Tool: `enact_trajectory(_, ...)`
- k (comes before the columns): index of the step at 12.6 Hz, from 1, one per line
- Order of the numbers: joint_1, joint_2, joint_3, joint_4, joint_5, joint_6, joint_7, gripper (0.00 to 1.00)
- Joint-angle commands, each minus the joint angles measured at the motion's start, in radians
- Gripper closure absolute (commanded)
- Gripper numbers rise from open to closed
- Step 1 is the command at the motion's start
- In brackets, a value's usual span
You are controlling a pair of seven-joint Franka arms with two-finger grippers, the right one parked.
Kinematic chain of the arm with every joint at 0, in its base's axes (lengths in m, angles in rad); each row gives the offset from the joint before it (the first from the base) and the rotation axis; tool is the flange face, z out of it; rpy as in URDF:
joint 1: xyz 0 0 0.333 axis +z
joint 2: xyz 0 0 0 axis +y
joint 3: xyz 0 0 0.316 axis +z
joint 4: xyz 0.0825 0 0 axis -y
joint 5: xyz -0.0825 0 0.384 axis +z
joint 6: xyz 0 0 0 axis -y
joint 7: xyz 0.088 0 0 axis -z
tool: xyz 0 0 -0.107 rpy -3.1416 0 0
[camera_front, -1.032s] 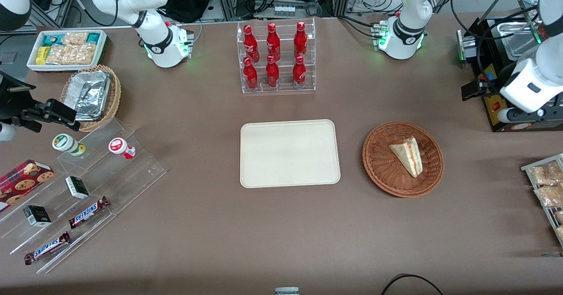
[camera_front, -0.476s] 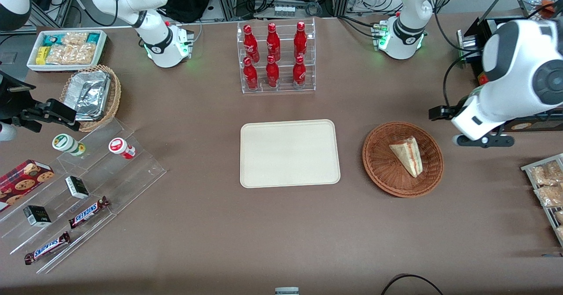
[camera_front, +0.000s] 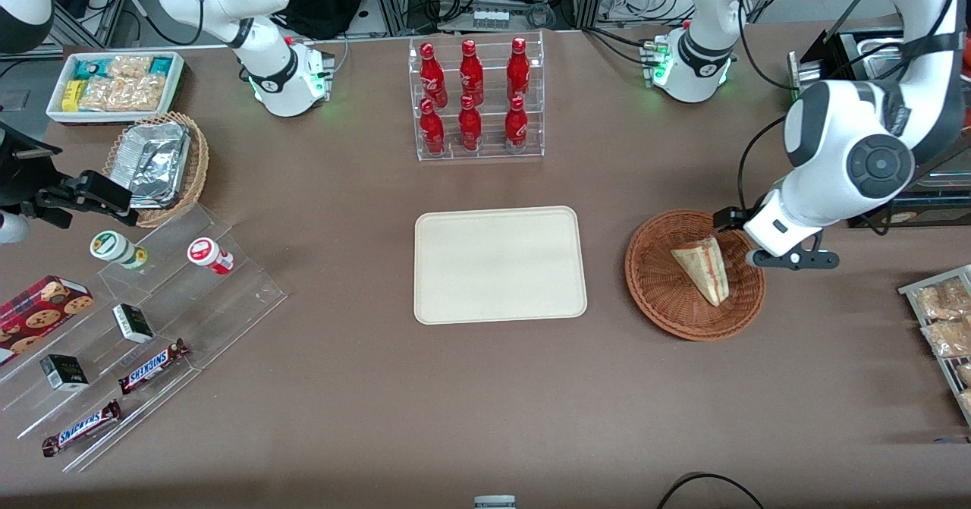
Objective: Place sandwich from basket to tray
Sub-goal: 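Lower the open left gripper around the sandwich and close it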
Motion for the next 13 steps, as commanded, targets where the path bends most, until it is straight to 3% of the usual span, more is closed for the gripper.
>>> enact_trajectory(1, -0.006, -0.021, 0.006, -0.13, 0.001, 0.173, -0.089, 0.0)
enact_trajectory(5, -0.008, -0.016, 0.003, -0.152, 0.001, 0.209, -0.272, 0.0)
enact_trajectory(9, -0.008, -0.013, -0.017, -0.243, 0.001, 0.376, -0.56, 0.0)
enact_trajectory(13, -0.009, 0.024, -0.019, -0.241, -0.003, 0.39, -0.709, 0.0)
